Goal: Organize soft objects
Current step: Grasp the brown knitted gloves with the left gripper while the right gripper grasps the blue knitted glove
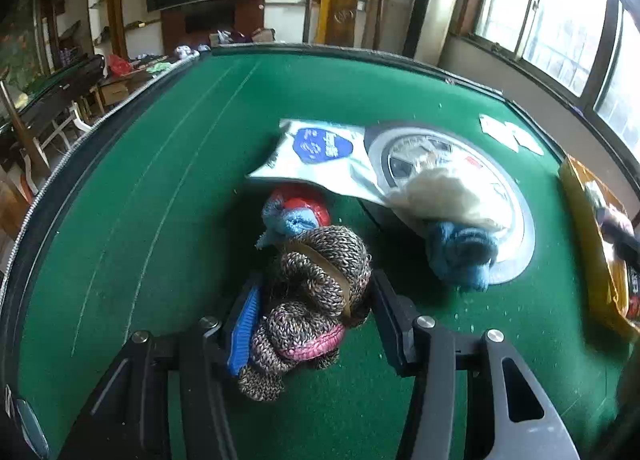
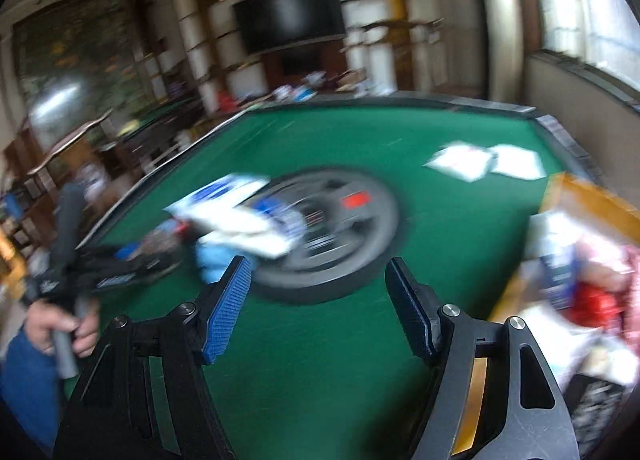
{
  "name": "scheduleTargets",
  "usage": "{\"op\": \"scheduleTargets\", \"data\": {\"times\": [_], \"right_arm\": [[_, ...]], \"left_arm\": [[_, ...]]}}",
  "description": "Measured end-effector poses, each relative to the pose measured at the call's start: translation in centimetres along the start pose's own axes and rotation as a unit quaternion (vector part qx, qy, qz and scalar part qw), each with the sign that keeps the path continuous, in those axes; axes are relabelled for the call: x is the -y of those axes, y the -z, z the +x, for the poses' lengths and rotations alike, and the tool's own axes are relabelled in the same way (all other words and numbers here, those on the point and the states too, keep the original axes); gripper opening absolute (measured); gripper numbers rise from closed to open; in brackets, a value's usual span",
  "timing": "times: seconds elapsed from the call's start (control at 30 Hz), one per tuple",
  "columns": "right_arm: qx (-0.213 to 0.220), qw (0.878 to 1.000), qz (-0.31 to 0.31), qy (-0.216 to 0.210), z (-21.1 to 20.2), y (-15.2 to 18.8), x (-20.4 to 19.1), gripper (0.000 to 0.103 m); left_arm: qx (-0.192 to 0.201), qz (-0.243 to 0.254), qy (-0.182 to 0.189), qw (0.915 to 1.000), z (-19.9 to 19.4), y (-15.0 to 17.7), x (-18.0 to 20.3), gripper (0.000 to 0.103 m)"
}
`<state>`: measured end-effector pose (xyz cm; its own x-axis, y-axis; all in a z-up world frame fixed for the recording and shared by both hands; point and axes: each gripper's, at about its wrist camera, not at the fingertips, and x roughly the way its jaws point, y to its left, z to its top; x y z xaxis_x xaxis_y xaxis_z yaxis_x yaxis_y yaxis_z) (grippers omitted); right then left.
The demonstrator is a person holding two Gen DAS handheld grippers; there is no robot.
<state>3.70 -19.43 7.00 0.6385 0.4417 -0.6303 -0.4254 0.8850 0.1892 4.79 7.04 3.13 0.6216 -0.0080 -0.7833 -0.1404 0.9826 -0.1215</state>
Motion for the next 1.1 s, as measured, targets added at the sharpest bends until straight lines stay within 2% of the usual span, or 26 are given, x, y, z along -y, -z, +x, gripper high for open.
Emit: {"op": "scheduleTargets", "data": {"times": [0.1, 0.13, 0.23, 0.37, 0.5, 0.57, 0.6, 0.63, 0.7, 0.9, 0.97, 1.1], "right_arm": [[-0.047, 0.997, 0.003, -0.061, 2.6, 0.8, -3.1, 0.071], [-0.06, 0.996, -0.001, -0.064, 3.5, 1.1, -4.0, 0.071], [-0.091, 0.994, -0.019, -0.051, 6.1, 1.5, -6.5, 0.071], [-0.111, 0.993, -0.03, -0.04, 9.2, 1.2, -8.7, 0.071], [-0.121, 0.992, -0.04, -0.008, 11.5, 0.2, -9.9, 0.071], [-0.132, 0.99, -0.04, 0.002, 13.0, -0.2, -10.1, 0.07], [-0.129, 0.991, -0.036, 0.0, 13.4, -0.4, -10.1, 0.054], [-0.119, 0.993, -0.026, -0.008, 13.4, -0.7, -9.9, 0.044], [-0.123, 0.992, -0.025, -0.004, 13.9, -0.8, -9.9, 0.041], [-0.123, 0.992, -0.039, -0.013, 11.1, 0.8, -10.2, 0.041], [-0.121, 0.991, -0.038, -0.037, 9.3, 1.8, -10.0, 0.041], [-0.124, 0.99, -0.042, -0.049, 7.6, 3.3, -9.5, 0.041]], "left_arm": [[0.001, -0.004, -0.006, 1.0, 0.0, 0.0, 0.0, 0.053], [-0.003, -0.007, -0.003, 1.0, 0.0, 0.0, 0.0, 0.053], [-0.006, -0.013, 0.001, 0.9999, 0.2, -0.1, -0.1, 0.053], [-0.01, -0.023, 0.008, 0.9996, 0.5, -0.3, -0.4, 0.053], [-0.018, -0.027, 0.016, 0.9993, 0.8, -0.3, -0.5, 0.053], [-0.016, -0.029, 0.008, 0.9994, 0.7, -0.3, -0.6, 0.052], [-0.017, -0.03, 0.011, 0.9994, 0.7, -0.4, -0.8, 0.053], [-0.018, -0.032, 0.018, 0.9992, 0.7, -0.4, -0.9, 0.053], [-0.018, -0.031, 0.019, 0.9992, 0.7, -0.4, -0.8, 0.053], [-0.013, -0.02, 0.025, 0.9994, 0.3, -0.3, -0.3, 0.053], [-0.013, -0.009, 0.03, 0.9994, 0.3, -0.1, 0.4, 0.053], [-0.02, 0.025, 0.036, 0.9988, 0.4, 0.4, 2.2, 0.053]]}}
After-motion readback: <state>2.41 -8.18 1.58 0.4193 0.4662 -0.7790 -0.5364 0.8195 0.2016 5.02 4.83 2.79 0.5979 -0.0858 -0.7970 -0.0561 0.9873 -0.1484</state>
